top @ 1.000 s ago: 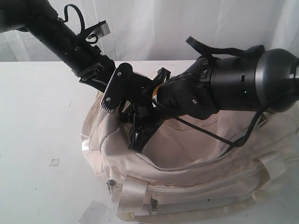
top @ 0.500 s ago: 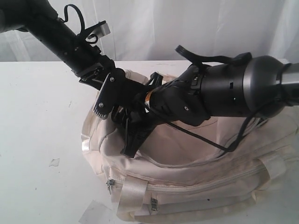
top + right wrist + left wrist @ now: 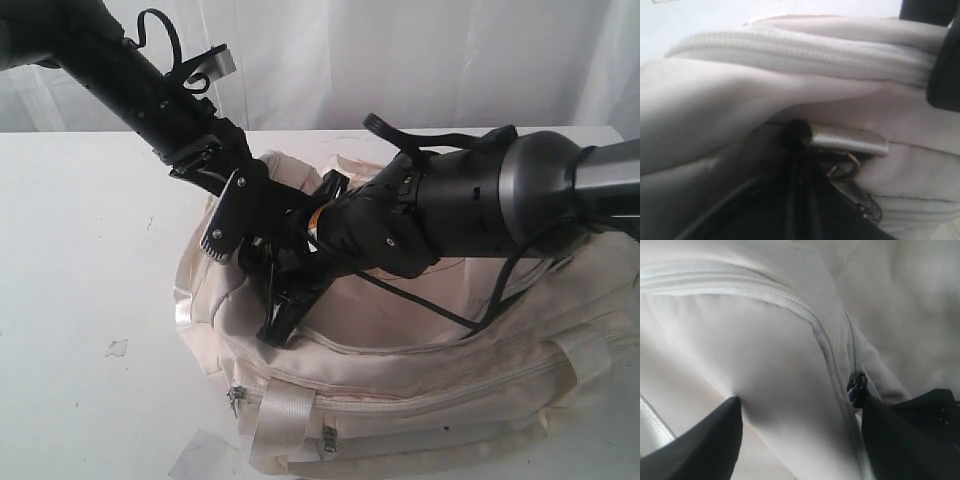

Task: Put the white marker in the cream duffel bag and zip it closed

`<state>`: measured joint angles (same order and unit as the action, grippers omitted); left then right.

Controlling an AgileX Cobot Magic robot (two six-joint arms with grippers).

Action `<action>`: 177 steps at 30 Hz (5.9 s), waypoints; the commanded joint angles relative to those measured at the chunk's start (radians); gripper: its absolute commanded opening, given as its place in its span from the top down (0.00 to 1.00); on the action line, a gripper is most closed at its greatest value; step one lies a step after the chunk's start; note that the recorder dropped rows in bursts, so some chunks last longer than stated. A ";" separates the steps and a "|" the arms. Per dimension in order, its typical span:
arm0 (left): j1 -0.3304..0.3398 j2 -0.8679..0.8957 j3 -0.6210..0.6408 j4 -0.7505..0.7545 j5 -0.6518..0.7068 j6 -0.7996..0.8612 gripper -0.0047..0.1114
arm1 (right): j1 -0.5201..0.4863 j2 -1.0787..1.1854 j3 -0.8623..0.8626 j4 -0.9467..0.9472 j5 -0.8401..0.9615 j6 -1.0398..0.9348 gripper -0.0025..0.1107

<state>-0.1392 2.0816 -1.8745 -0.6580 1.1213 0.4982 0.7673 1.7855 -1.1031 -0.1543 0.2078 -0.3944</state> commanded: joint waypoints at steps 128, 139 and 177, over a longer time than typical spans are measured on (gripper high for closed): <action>-0.003 -0.035 0.000 -0.020 -0.117 -0.006 0.32 | -0.129 -0.167 -0.025 0.647 0.230 0.486 0.98; -0.003 -0.080 -0.085 0.036 -0.170 0.308 0.30 | -0.129 -0.167 -0.025 0.640 0.247 0.446 0.98; -0.133 0.081 -0.182 0.128 -0.152 0.160 0.36 | -0.129 -0.167 -0.025 0.568 0.329 0.432 0.98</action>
<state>-0.2678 2.1459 -2.0555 -0.5080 0.9576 0.6364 0.6399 1.6277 -1.1266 0.4159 0.5389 0.0479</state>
